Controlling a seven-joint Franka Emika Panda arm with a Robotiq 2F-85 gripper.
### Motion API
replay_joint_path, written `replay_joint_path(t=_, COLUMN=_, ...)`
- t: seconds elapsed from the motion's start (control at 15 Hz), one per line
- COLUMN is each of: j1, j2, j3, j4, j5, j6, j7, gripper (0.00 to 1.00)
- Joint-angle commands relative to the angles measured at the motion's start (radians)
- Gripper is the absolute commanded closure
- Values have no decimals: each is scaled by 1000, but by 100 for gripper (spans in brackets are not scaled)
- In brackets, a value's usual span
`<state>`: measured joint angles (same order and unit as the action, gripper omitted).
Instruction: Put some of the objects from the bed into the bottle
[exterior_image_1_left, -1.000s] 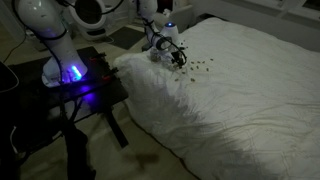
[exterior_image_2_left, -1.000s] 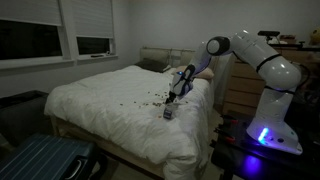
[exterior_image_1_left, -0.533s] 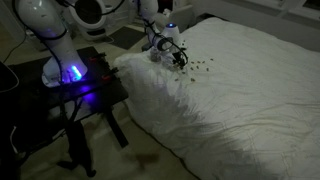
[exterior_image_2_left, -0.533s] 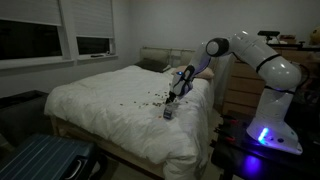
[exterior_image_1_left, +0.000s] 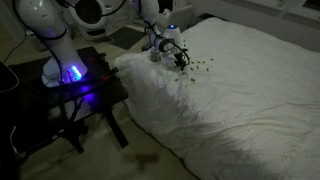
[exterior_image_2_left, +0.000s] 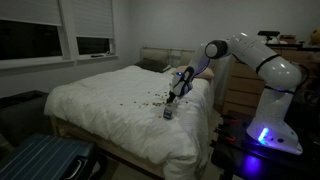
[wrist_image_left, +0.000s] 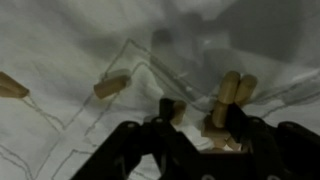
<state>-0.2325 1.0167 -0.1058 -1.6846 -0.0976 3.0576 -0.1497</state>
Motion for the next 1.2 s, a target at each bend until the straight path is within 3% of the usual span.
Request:
replay_joint_path(t=0.0, j1=29, j2=12, j3=-26, j4=40, j5=2, j6=-22, j7=22, gripper=73)
replay_joint_path(t=0.27, j1=46, j2=3, j3=-34, j4=51, j5=-1, j6=-23, j7=21, gripper=99)
replay_joint_path(t=0.67, j1=47, j2=-16, j3=-36, j4=31, j5=-2, j6=-23, j7=16, gripper=99)
replay_joint_path(t=1.13, j1=44, j2=-200, j3=-26, j4=-163, j5=-12, j6=-1, j7=0, gripper=99)
